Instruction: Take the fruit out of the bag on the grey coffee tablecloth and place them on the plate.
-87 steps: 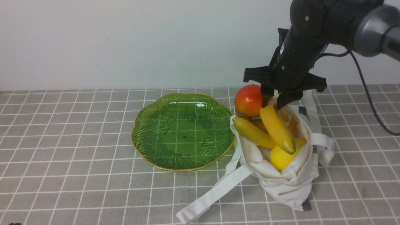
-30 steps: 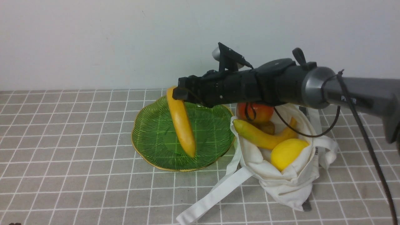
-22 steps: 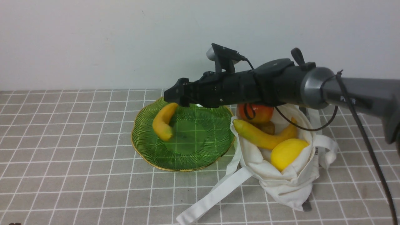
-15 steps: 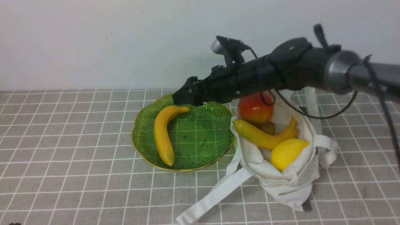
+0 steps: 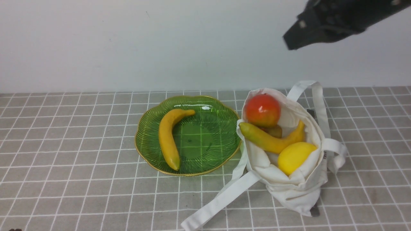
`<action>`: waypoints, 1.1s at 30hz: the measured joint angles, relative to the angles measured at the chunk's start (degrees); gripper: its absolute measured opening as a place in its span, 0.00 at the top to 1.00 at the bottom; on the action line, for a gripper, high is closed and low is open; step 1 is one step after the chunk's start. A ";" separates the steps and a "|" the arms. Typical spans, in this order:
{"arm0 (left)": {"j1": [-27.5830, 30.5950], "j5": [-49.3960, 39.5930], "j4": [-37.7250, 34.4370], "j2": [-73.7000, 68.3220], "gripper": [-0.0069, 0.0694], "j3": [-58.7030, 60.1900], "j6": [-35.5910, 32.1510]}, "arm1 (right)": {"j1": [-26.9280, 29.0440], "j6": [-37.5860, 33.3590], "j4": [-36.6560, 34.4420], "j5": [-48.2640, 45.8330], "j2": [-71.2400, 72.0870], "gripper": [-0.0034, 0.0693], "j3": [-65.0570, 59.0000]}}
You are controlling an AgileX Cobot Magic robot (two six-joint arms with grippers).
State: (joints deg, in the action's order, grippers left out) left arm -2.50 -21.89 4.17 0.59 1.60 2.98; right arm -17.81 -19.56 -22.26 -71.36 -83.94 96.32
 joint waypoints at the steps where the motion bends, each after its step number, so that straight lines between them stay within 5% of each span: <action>1: 0.00 0.00 0.00 0.00 0.92 0.00 0.00 | 0.02 1.05 1.11 -0.15 2.73 0.97 -1.29; 9: 0.00 0.00 0.00 0.00 0.92 0.00 0.00 | 0.25 6.59 7.23 6.57 30.37 0.97 -27.70; 18: 0.00 0.00 0.00 0.00 0.92 0.00 0.00 | 0.25 2.12 7.60 65.08 67.70 0.97 -72.59; 20: 0.00 0.00 0.00 0.00 0.92 0.00 0.00 | 0.25 1.99 7.40 70.05 72.11 0.97 -76.19; 33: 0.00 0.00 0.00 0.00 0.92 0.00 0.00 | 0.25 1.55 7.40 75.16 80.30 0.97 -79.72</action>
State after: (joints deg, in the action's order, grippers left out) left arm -2.50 -21.89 4.17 0.59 1.60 2.98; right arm -17.56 -18.01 -14.86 3.80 -3.65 16.60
